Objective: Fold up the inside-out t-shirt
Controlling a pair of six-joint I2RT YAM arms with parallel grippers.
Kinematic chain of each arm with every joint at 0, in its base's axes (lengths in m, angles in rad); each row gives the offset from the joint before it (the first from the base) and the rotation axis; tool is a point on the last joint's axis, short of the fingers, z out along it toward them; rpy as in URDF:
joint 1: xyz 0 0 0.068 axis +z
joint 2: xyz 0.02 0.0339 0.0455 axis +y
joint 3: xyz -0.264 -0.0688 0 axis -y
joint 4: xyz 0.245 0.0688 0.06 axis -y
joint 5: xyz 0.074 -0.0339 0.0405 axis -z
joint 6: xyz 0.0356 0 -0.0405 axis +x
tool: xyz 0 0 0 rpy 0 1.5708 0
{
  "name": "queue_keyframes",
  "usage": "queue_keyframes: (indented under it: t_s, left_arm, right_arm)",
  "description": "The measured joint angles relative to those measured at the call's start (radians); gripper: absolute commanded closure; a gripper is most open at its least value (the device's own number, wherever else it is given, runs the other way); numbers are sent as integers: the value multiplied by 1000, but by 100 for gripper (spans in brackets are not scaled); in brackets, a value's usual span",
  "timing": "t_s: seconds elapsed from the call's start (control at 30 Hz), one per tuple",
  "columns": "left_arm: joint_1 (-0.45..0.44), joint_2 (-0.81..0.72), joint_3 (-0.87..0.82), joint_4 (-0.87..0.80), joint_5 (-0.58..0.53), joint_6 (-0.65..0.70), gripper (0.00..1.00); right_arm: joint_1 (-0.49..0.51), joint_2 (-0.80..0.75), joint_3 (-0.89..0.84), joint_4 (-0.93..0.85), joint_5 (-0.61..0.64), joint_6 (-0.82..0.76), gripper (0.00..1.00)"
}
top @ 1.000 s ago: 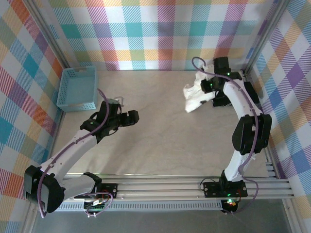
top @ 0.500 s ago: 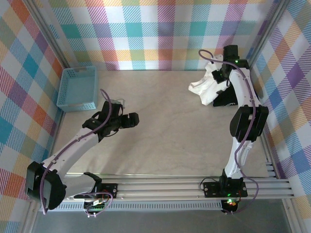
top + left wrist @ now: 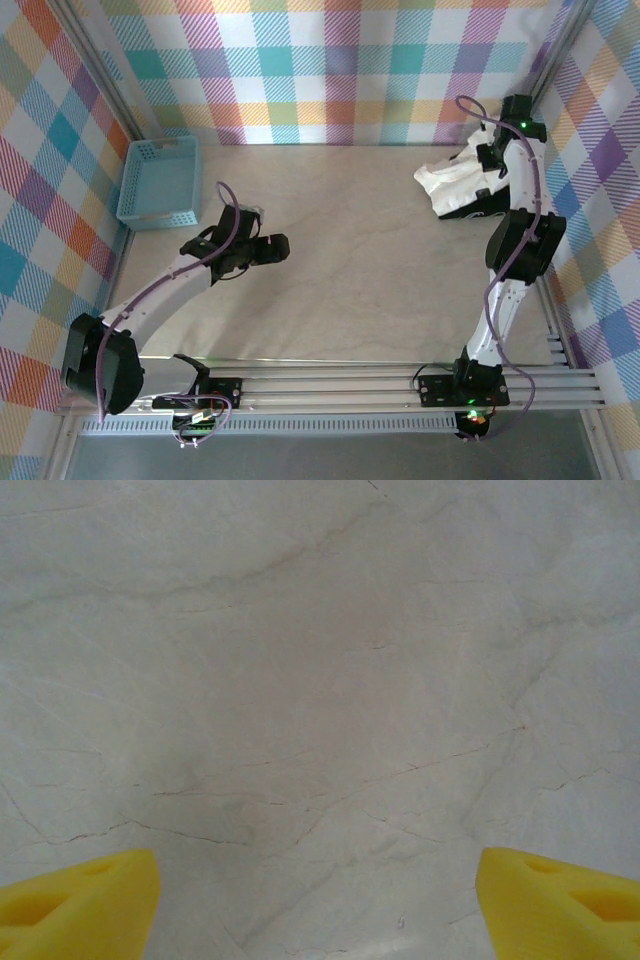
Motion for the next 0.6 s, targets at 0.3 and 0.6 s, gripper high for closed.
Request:
queue_keyframes:
  t_s: [0.3, 0.6]
  left_arm:
    - [0, 59, 27, 0, 7, 0, 17]
    - [0, 55, 29, -2, -12, 0, 17]
  right_arm:
    - [-31, 163, 62, 1, 170, 98, 24]
    - [-13, -9, -111, 64, 190, 182, 10]
